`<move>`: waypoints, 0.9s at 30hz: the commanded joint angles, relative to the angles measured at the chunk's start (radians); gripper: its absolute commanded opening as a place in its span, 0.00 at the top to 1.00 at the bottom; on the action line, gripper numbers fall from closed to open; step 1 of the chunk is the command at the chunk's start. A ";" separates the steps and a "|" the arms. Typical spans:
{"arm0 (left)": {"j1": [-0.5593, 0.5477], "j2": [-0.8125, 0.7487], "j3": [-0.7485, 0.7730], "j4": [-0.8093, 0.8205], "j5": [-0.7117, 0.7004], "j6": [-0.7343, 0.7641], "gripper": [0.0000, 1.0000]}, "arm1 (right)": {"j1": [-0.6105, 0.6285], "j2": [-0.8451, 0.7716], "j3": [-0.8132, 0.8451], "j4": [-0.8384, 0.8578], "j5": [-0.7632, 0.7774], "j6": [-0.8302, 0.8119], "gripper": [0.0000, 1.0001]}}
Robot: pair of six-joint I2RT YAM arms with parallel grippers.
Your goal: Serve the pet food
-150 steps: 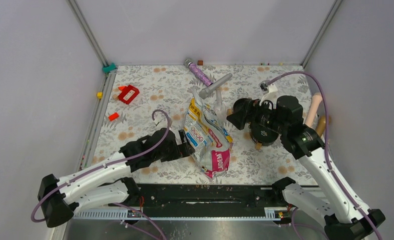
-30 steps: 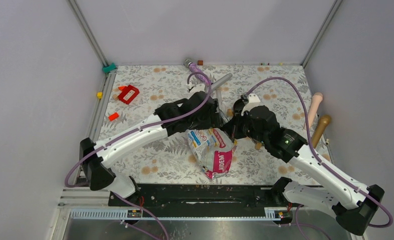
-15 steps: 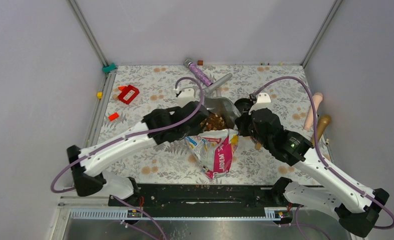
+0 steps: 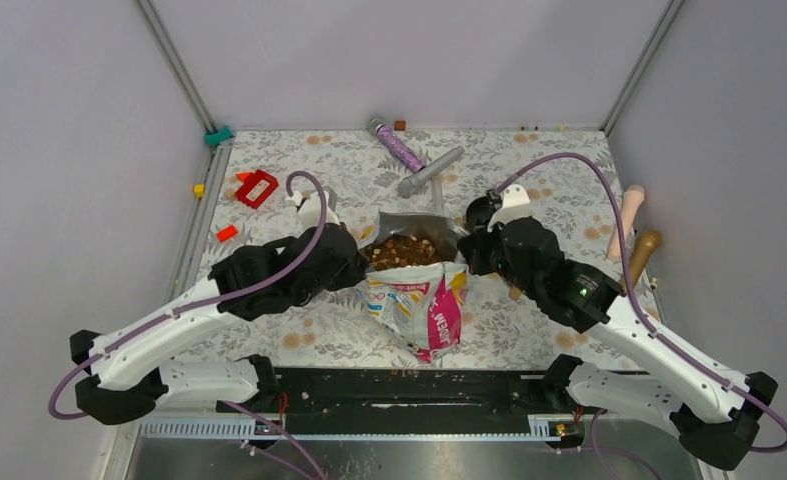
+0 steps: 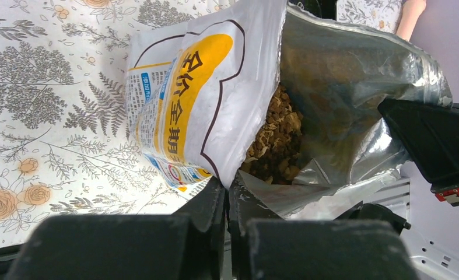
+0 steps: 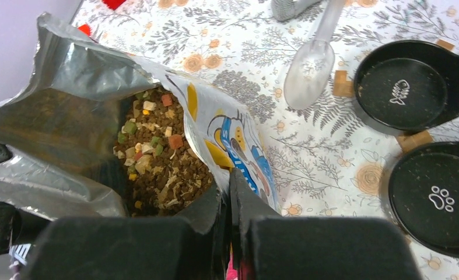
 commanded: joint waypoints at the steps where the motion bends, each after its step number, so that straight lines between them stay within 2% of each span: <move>1: 0.057 -0.141 -0.030 -0.175 -0.307 0.063 1.00 | -0.068 -0.013 0.046 0.007 0.066 -0.156 1.00; 5: 0.205 -0.141 -0.087 0.003 -0.180 0.148 1.00 | -0.067 0.086 0.102 0.017 -0.105 -0.118 1.00; 8: 0.314 -0.121 -0.080 0.069 -0.126 0.202 1.00 | -0.067 0.143 0.154 0.035 -0.144 -0.077 1.00; 10: 0.376 -0.093 -0.057 0.086 -0.116 0.238 1.00 | -0.067 0.178 0.174 0.070 -0.169 -0.063 1.00; 13: 0.520 -0.035 0.010 0.067 -0.038 0.298 1.00 | -0.067 0.249 0.223 0.100 -0.311 -0.035 1.00; 15: 0.570 0.005 0.051 0.051 -0.040 0.331 1.00 | -0.065 0.301 0.253 0.124 -0.414 0.004 1.00; 18: 0.632 0.057 0.105 0.028 -0.040 0.350 1.00 | -0.054 0.373 0.290 0.183 -0.486 0.073 1.00; 23: 0.684 0.128 0.194 -0.006 -0.016 0.380 1.00 | -0.015 0.466 0.367 0.215 -0.481 0.133 1.00; 27: 0.684 0.161 0.252 -0.033 0.035 0.423 1.00 | -0.015 0.457 0.350 0.205 -0.393 0.133 0.92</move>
